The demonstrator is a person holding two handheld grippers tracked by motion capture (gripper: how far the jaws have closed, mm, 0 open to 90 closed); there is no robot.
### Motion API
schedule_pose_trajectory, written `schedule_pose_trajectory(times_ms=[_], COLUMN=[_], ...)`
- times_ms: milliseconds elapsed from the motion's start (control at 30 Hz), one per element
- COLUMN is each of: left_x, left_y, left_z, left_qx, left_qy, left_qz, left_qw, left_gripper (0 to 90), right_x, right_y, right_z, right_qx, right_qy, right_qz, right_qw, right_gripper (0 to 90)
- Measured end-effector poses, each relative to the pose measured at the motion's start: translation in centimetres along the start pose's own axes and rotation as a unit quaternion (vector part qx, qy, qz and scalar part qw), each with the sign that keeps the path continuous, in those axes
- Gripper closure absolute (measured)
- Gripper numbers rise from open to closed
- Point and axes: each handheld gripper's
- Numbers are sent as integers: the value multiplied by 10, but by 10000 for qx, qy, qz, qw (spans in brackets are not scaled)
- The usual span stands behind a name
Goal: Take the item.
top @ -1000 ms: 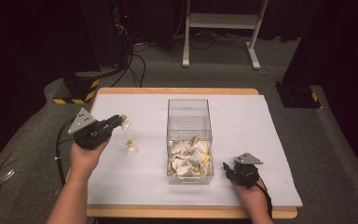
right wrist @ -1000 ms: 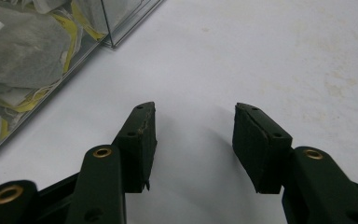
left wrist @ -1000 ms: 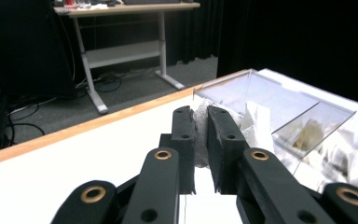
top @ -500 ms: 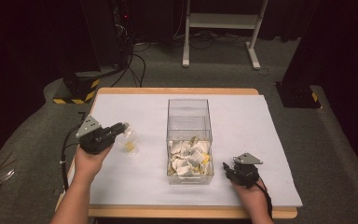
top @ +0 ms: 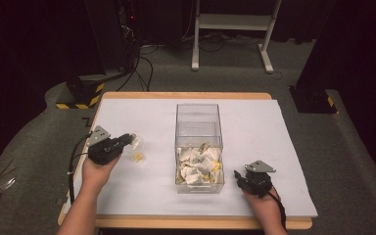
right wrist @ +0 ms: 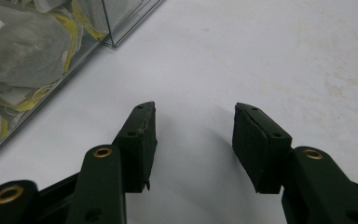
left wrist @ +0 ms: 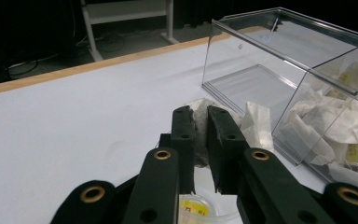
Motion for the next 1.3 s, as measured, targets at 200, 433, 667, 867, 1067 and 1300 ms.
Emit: schedule_pose_trajectory(times_ms=[200,433,667,867,1067,1300], left_x=[-3,-6,-5,1,8,19], left_y=[2,0,2,2,6,9], left_z=[-3,-6,-5,-5,-6,-8], left_qx=[-78,-12,-19,-29,-41,21], left_qy=[-53,-97,-63,-7,51,187], left_qz=[63,138,164,180,237,270], left_qw=[9999,9999,9998,9998,9997,9995], left_gripper=[807,770,715,663,599,507], right_x=[0,0,0,0,0,0], right_y=[0,0,0,0,0,0], right_z=[0,0,0,0,0,0], right_qx=[11,23,8,-1,8,11], right_qy=[-4,0,-4,-4,-2,-1], right_qz=[-11,-11,-10,-2,4,13], right_qw=[10000,10000,10000,10000,10000,10000], right_gripper=[497,497,497,497,497,496])
Point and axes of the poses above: each handheld gripper's, and its own axes: x roughly backward along the jaws, z roughly out of its top, y roughly to its right, and after that the axes turned 15 degrees about z, right-handed
